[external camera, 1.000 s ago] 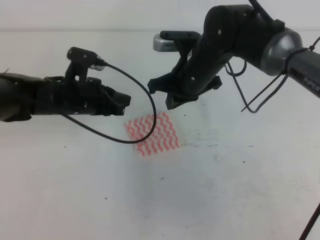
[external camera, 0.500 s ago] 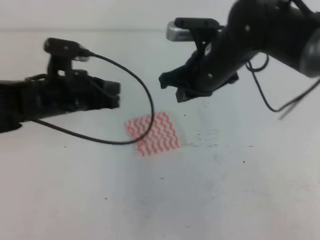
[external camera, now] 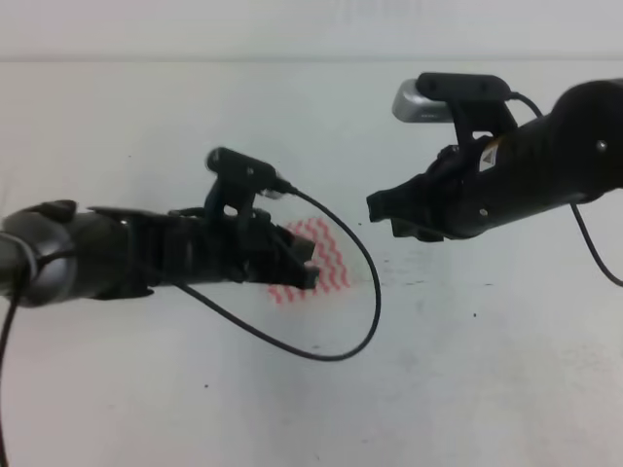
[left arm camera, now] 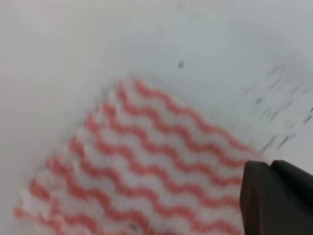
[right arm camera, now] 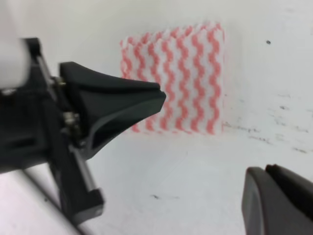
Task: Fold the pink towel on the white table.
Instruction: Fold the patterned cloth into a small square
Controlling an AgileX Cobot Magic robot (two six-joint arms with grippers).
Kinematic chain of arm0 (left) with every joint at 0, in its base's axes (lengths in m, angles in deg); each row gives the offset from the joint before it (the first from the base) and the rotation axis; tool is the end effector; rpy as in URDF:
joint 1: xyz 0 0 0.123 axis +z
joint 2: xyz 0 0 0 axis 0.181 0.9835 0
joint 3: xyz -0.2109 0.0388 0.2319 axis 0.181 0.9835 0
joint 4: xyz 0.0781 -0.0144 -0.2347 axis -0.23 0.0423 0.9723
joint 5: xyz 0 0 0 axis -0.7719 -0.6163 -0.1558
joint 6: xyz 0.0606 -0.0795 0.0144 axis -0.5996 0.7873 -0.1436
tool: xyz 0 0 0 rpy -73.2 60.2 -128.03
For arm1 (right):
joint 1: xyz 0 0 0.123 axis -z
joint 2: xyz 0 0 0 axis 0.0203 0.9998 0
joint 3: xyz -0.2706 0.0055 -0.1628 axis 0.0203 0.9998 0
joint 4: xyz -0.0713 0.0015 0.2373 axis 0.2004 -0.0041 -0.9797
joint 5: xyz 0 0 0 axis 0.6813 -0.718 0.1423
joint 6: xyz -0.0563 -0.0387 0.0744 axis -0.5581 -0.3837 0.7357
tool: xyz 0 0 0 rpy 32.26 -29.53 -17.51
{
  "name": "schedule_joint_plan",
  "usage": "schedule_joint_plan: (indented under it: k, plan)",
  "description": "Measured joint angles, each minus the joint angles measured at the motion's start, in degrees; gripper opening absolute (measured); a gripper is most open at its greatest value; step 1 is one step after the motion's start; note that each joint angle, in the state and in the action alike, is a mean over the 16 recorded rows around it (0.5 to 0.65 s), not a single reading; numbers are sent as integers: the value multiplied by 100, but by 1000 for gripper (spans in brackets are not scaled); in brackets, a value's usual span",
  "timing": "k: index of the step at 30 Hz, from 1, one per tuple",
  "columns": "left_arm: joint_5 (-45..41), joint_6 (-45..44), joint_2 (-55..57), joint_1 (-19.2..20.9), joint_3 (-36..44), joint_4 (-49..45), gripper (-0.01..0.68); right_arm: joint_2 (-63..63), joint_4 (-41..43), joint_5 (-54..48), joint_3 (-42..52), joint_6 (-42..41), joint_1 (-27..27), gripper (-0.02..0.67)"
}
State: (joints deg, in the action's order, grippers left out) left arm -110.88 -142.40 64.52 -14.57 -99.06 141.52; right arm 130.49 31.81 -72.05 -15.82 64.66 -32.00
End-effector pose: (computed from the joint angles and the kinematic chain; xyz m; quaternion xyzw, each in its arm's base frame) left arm 0.3365 -0.1994 0.2107 0.3035 0.8318 -0.2495 0.3921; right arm 0.3022 0.1974 0.3230 -0.1141 0.9324 0.2054 0.2748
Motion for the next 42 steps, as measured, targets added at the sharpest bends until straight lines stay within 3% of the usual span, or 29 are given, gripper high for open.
schedule_joint_plan:
  k: [10,25,42]
  plan:
    - [-67,-17,544,-37,0,11,-7,-172,47,153,228,-19,0,-16]
    - [247,-239,117,-43,-103,15,-8,-179,43,343,228,-30,0,-16]
    - [840,-394,383,-45,-115,32,-8,-181,-27,333,229,-26,0,-16]
